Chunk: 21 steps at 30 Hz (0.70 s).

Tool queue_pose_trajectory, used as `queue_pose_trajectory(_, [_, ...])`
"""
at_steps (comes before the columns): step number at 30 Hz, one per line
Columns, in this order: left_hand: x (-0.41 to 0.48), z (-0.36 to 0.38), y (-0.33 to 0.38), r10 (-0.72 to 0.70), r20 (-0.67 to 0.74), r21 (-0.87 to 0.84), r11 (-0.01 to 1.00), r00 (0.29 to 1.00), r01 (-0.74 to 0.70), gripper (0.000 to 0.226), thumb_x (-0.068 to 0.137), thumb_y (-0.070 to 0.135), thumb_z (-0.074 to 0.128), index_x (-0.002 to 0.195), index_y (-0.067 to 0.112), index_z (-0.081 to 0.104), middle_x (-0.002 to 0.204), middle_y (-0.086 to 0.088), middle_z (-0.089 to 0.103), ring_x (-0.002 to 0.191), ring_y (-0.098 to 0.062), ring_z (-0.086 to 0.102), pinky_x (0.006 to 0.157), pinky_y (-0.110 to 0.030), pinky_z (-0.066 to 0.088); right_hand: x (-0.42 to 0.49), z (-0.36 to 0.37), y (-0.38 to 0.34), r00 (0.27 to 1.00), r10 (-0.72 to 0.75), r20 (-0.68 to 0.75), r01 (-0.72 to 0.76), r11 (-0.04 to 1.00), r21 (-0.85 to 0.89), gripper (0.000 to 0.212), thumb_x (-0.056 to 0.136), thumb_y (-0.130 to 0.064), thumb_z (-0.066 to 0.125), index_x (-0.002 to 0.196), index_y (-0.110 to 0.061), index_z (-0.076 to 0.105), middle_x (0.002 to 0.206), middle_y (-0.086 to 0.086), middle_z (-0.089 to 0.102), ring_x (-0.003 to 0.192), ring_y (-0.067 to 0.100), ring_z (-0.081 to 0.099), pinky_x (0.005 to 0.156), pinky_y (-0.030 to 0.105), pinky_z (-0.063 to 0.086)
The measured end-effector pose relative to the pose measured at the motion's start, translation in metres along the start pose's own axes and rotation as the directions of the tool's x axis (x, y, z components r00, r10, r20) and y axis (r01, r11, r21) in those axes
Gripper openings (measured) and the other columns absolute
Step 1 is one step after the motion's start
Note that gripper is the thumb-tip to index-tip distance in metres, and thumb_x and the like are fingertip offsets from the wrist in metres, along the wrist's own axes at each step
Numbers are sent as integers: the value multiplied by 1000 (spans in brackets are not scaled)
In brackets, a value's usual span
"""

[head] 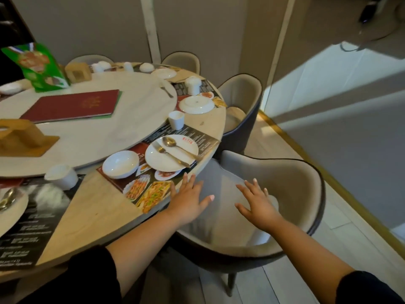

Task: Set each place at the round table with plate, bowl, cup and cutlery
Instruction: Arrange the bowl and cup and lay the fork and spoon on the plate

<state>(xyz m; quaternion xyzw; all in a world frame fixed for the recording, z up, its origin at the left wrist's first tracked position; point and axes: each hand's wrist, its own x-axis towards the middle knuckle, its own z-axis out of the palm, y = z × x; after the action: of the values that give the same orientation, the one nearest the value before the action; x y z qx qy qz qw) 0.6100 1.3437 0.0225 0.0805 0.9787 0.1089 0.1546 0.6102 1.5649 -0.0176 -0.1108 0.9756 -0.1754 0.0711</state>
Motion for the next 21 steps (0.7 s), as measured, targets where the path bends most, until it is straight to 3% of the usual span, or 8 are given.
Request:
queue_pose_trajectory(8, [91, 6, 140, 78, -42, -56, 995, 996, -80, 70, 93, 62, 27, 151, 25, 15, 160, 0, -7, 146, -19, -16, 114, -54, -8, -1, -68, 120, 993, 98, -73, -96, 995, 30, 63, 96, -43, 43, 150, -27, 17, 159, 0, 9, 147, 22, -8, 117, 46, 1])
queue_pose_trajectory(15, [169, 28, 274, 40, -95, -208, 976, 995, -59, 70, 93, 61, 28, 152, 25, 12, 160, -1, -4, 147, -19, -13, 114, -54, -5, 12, -138, 258, 999, 45, -8, -46, 997, -60, 60, 96, -43, 43, 149, -28, 19, 159, 0, 12, 147, 22, -4, 118, 47, 4])
queue_pose_trajectory(21, [228, 34, 317, -22, -70, -192, 981, 997, 8, 70, 94, 60, 28, 152, 26, 8, 160, 2, -7, 146, -20, -15, 114, -56, -4, 78, -170, 332, 1000, -3, 20, 4, 997, -74, 60, 96, -42, 42, 149, -27, 18, 159, 0, 12, 147, 22, -5, 119, 49, 5])
